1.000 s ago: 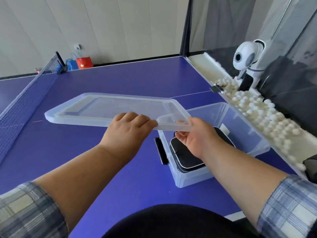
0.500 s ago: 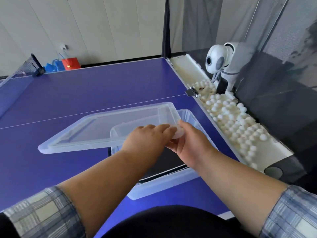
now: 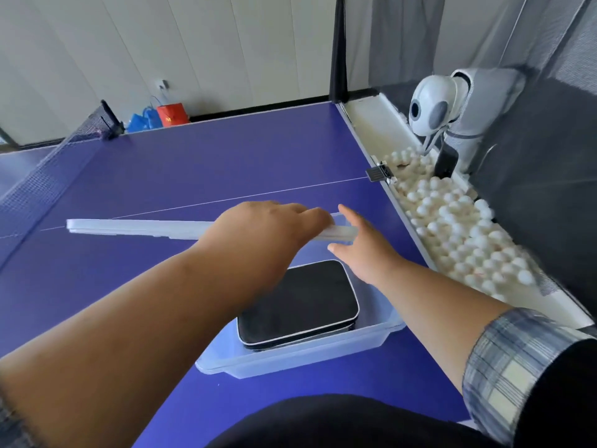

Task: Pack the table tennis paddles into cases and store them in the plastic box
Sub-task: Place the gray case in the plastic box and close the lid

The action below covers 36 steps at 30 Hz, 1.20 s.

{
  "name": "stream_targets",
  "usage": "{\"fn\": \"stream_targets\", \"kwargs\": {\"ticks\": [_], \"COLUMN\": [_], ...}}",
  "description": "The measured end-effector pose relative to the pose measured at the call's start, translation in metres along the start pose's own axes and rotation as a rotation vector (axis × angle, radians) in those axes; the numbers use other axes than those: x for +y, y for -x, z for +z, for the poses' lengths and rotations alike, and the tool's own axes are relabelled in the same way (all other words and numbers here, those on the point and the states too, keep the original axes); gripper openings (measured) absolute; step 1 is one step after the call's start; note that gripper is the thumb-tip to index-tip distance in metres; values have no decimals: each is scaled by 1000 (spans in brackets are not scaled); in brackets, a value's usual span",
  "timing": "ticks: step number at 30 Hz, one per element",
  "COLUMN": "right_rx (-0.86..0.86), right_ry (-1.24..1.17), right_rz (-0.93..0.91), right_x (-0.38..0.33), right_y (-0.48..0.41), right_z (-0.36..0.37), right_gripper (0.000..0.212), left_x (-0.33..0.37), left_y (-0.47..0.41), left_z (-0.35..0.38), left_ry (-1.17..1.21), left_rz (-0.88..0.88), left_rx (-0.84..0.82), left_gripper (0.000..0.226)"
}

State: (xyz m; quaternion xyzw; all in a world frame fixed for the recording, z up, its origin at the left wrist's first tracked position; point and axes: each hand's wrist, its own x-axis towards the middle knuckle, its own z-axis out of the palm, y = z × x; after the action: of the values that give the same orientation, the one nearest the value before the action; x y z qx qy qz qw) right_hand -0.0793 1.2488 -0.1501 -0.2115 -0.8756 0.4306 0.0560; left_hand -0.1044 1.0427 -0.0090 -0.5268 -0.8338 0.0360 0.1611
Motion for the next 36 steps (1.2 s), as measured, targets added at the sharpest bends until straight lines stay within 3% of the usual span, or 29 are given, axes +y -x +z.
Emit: {"fn": "stream_targets", "kwargs": {"ticks": [4,8,11,16,20,24,27,31,36], "right_rx": [-21,-33,55,48,67,48,70,170,210], "right_ry": [29,-88,-201,-255,-343,-458,-503,-517,-564], "right_rz": [26,1,-14,-5,15,19,36,61,50], "right_x": [1,-2,-5,-5,2,14,23,35,48], "right_y": [-9,-6,0,11,22,32,40,47,41], "right_z": [1,0,-1,0,-3,-7,-12,-16,-25], "right_gripper": [37,29,23,45,33,6,17,11,45], "left_x": [-16,-31,-30,-17,-7,1,6,11,14], "left_y": [-13,-32,-45,-61,-73,-89,-102,-116,-110], "left_z": [-22,-42,-44,-39,-35,-30,-24,-8,39], "left_ry": [-53,-66,-90,-159,-141,-124,-109,-77,-33], "left_rz": [71,22,-45,-69,-37,-28,-47,-74,-139], "left_rx": [65,182,266,378,419,431,408,370,126], "left_gripper": [70,65,77,85,83,74,72,67,68]}}
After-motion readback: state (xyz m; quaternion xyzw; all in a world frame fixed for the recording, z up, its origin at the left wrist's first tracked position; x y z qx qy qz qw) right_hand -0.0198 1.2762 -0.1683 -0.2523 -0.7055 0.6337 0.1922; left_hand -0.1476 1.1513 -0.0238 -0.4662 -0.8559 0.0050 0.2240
